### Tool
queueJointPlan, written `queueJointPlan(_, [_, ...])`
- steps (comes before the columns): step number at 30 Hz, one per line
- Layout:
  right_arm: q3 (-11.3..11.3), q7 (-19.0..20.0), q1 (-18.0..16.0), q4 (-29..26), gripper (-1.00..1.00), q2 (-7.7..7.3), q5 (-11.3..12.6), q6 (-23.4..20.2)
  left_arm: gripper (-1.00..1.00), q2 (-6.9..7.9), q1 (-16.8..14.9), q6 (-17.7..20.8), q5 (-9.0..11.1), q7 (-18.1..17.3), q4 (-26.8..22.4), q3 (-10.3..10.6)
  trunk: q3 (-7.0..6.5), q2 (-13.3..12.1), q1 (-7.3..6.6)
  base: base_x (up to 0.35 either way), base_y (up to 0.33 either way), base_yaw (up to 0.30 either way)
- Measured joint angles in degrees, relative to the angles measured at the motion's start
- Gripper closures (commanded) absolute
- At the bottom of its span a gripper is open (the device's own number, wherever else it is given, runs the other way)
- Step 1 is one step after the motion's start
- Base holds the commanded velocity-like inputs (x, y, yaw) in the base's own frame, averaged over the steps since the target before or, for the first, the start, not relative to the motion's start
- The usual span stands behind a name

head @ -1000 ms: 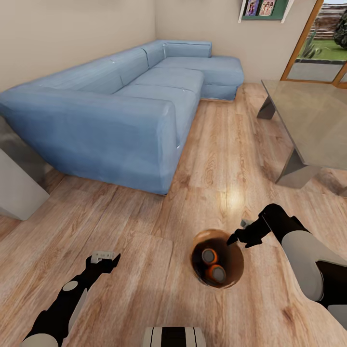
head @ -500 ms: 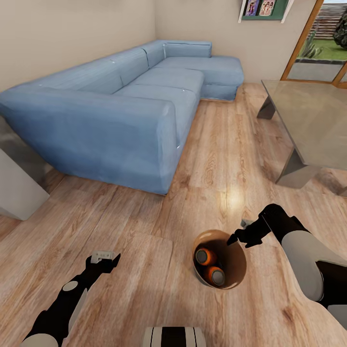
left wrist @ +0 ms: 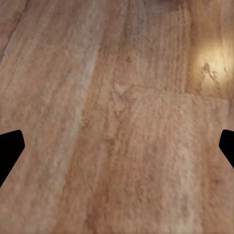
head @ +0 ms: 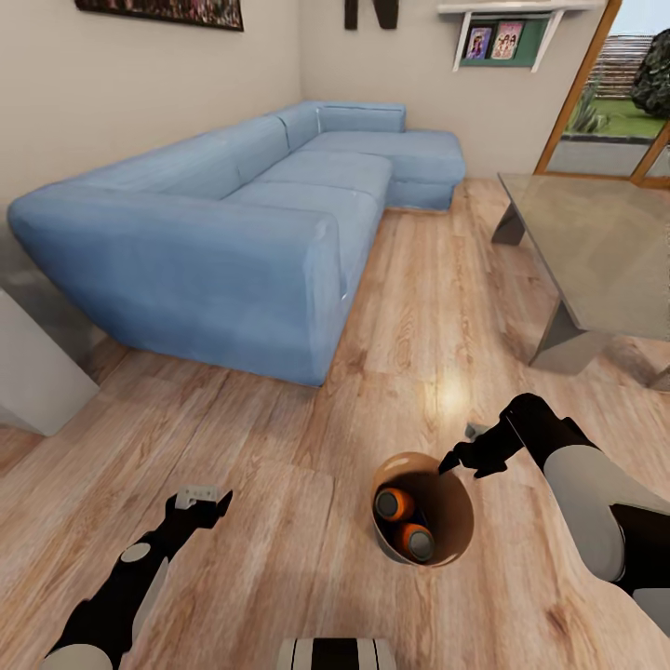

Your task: Put the three can of soda from the living room inside the tash can in the kitchen.

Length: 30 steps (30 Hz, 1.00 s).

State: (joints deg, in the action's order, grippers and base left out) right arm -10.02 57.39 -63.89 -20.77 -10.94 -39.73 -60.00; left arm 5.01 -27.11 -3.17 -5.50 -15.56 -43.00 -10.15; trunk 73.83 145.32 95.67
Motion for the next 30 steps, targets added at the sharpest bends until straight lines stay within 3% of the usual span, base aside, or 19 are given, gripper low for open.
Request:
queueJointPlan(10, [0.00,-0.26,0.07,0.03,-1.00,-0.71,-0.03,0.00,-1.00,0.00,-0.03,0.02,0.00,-0.08,0.95,0.01,-2.22,-0.13,-0.26,0.000,0.000,0.000])
queueJointPlan(30, [0.00,-0.35,0.16,0.03,-1.00,-0.66,0.02,0.00,-1.00,0.00,-0.03,0.22,-0.03,-0.08,0.94,0.04,-6.65,-0.40,-0.77,0.000,0.000,0.000])
